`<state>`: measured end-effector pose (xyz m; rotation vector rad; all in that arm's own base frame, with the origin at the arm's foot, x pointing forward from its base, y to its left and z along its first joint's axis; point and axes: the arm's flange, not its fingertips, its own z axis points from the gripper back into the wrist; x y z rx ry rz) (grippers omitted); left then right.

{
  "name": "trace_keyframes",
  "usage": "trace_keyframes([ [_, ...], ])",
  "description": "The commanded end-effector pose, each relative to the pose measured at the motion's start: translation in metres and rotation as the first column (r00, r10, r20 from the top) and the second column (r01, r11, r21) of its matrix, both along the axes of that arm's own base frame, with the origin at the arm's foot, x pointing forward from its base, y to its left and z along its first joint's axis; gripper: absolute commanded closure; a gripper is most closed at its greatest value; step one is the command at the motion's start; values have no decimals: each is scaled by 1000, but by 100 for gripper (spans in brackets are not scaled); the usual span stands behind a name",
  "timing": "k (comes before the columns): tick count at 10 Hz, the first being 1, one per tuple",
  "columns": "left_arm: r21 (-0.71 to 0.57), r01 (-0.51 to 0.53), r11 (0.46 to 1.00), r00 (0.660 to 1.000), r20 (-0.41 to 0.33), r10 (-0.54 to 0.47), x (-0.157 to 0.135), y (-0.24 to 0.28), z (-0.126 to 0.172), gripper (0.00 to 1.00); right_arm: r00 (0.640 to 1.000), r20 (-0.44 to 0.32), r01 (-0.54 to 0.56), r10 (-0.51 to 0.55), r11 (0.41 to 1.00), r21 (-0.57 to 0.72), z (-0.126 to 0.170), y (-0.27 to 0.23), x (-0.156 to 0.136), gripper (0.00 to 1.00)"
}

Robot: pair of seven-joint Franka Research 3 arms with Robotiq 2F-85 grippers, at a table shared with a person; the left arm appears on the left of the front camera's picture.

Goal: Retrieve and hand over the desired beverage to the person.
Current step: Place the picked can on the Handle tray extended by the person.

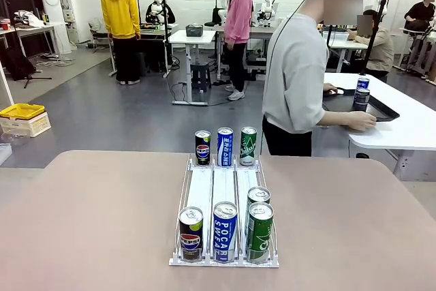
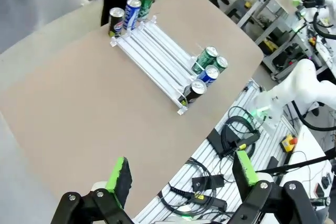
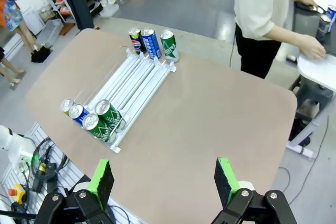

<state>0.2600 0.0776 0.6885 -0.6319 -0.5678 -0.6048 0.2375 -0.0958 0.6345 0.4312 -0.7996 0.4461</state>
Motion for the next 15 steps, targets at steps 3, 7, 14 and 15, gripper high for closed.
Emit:
trace_keyframes([
  [3, -26, 22, 999, 1000, -10, -22, -2, 6, 0, 0, 1000, 5, -19, 19, 1000, 14, 0, 1, 1, 0],
  [7, -26, 22, 999, 1000, -10, -22, -2, 6, 0, 0, 1000, 5, -19, 19, 1000, 14, 0, 1, 1, 0],
  [14, -26, 22, 999, 1000, -10, -22, -2, 6, 0, 0, 1000, 5, -19, 19, 1000, 14, 0, 1, 1, 0],
  [15, -26, 22, 999, 1000, -10, -22, -2, 6, 0, 0, 1000, 5, -19, 19, 1000, 14, 0, 1, 1, 0],
])
